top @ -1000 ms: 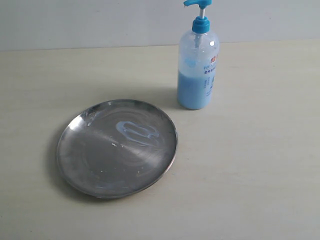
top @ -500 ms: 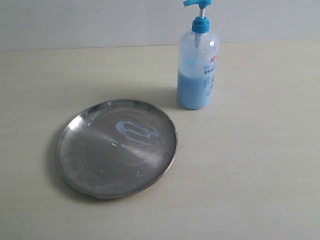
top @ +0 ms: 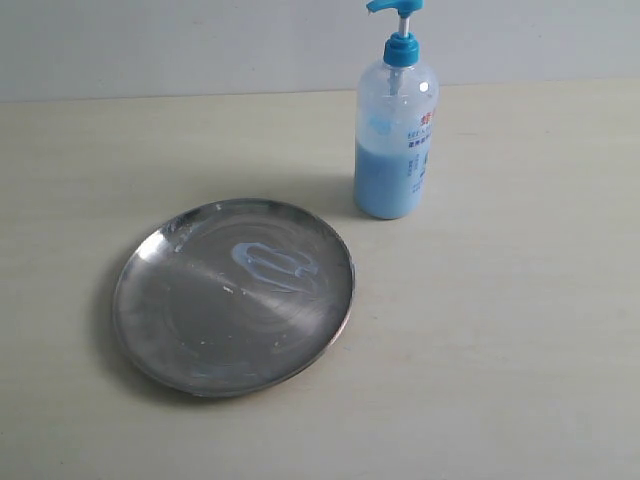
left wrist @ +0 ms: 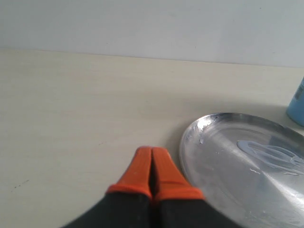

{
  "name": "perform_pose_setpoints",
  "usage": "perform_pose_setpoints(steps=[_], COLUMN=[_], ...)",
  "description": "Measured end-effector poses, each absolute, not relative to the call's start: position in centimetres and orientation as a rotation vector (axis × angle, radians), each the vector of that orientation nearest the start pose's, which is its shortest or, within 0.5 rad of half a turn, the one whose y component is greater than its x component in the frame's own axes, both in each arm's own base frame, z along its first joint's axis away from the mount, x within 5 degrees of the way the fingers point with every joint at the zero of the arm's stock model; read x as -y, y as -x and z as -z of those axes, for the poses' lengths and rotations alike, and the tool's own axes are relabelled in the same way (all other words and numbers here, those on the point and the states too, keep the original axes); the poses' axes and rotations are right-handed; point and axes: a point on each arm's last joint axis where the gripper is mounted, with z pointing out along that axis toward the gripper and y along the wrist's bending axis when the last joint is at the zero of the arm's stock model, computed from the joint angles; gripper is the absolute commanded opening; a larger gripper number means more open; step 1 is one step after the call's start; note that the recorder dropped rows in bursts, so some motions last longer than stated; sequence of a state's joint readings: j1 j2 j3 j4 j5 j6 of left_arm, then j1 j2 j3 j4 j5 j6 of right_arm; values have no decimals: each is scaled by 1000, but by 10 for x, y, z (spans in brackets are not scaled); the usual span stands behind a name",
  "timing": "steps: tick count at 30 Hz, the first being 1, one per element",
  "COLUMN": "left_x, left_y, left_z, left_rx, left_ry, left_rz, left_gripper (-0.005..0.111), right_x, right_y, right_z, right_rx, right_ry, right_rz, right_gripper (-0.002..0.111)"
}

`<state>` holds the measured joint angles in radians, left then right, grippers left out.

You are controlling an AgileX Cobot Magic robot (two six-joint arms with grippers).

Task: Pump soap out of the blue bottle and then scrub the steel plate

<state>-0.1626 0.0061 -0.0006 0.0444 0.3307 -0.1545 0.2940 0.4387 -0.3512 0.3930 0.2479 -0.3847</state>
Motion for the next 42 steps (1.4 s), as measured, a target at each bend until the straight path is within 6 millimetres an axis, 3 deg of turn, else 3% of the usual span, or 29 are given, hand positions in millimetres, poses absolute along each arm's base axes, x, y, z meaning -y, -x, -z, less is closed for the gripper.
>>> perform_pose_setpoints(steps=[17,22,32,42], left_x=[7,7,7,7], left_y=[-54,-54,-54,-54], left_z=[-183,-183,-183,-183], left_rx=[-1823,-1823,-1823,-1823], left_ry=[-35,-35,-37,-37], left_rz=[181,181,179,179], left_gripper=[0,0,0,0], right_x=[-37,-35,-20,-10], right_y=[-93,-85,-64,-58], right_z=[-279,-280,-250,-224], right_rx=[-1778,-1742,-1709,-1714], right_ry=[335,344,285,168], right_rz=[-291,-283,-202,-115], right_gripper=[0,0,0,0])
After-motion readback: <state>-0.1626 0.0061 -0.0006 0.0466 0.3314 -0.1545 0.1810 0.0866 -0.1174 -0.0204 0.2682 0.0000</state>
